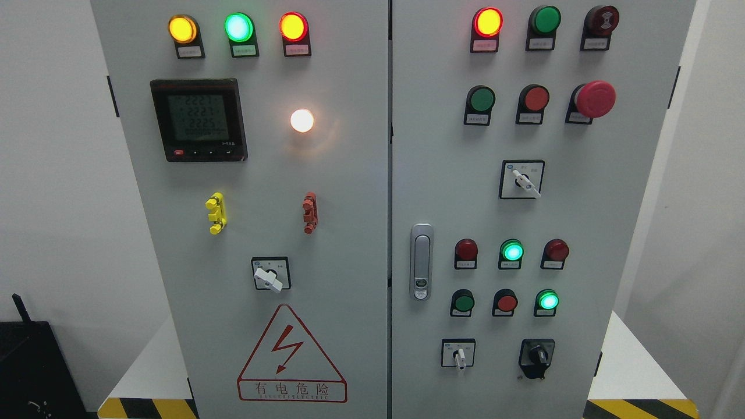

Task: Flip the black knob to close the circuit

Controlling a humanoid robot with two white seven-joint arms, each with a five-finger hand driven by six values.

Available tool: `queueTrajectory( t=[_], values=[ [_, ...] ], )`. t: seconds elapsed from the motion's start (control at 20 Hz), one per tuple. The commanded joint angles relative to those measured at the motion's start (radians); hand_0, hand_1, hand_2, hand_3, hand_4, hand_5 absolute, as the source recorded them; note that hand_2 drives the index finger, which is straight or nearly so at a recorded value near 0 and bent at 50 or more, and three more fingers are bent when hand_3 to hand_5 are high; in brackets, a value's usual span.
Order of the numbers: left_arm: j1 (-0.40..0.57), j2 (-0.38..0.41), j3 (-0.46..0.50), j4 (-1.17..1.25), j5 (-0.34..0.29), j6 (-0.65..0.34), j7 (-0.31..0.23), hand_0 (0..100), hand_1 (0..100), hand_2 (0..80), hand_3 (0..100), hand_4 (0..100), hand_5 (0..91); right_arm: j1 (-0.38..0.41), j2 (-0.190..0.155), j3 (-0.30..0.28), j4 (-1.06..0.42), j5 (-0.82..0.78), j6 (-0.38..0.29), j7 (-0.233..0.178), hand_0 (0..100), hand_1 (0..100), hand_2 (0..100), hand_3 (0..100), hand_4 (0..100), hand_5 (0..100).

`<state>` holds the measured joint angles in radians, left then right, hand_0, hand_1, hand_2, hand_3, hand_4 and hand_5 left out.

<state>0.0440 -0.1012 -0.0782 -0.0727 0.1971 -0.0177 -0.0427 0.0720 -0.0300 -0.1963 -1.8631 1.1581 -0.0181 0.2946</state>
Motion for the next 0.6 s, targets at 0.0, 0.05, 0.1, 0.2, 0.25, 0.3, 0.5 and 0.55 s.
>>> queueTrajectory(
  t=[0.0,0.05,0.1,0.2,0.25,0.3,0.5,0.55],
  values=[
    [-0.001,0.0,0.0,0.001,0.001,-0.001,0.0,12,56,0.0,0,0,0.0,-0.102,-0.021,0.043,-0.148,0.166,0.027,0.024,0,9,81,98,78,68],
    [-0.001,0.0,0.0,0.001,0.001,-0.001,0.0,12,56,0.0,0,0,0.0,-0.115,-0.021,0.06,-0.146,0.175,0.045,0.031,0,8,83,99,78,69],
    [-0.001,0.0,0.0,-0.001,0.001,-0.001,0.0,12,56,0.0,0,0,0.0,-0.127,-0.022,0.081,-0.143,0.183,0.064,0.032,0,7,84,100,80,71],
    [0.001,0.0,0.0,-0.001,0.001,-0.001,0.0,12,56,0.0,0,0,0.0,-0.141,-0.022,0.115,-0.131,0.207,0.098,0.034,0,4,87,100,82,74],
    [-0.001,0.0,0.0,0.001,0.001,-0.001,0.0,12,56,0.0,0,0,0.0,-0.143,-0.022,0.124,-0.123,0.219,0.107,0.034,0,3,89,100,83,75],
    [0.0,0.0,0.0,0.001,0.001,-0.001,0.0,12,56,0.0,0,0,0.0,-0.146,-0.022,0.127,-0.117,0.229,0.11,0.035,0,2,90,100,85,76],
    [-0.001,0.0,0.0,0.001,0.001,-0.001,0.0,12,56,0.0,0,0,0.0,-0.164,-0.022,0.149,-0.1,0.252,0.133,0.037,0,0,92,100,86,78],
    [0.0,0.0,0.0,0.001,0.001,-0.001,0.0,12,56,0.0,0,0,0.0,-0.166,-0.021,0.165,-0.097,0.255,0.139,0.035,0,0,93,100,86,78]
  ],
)
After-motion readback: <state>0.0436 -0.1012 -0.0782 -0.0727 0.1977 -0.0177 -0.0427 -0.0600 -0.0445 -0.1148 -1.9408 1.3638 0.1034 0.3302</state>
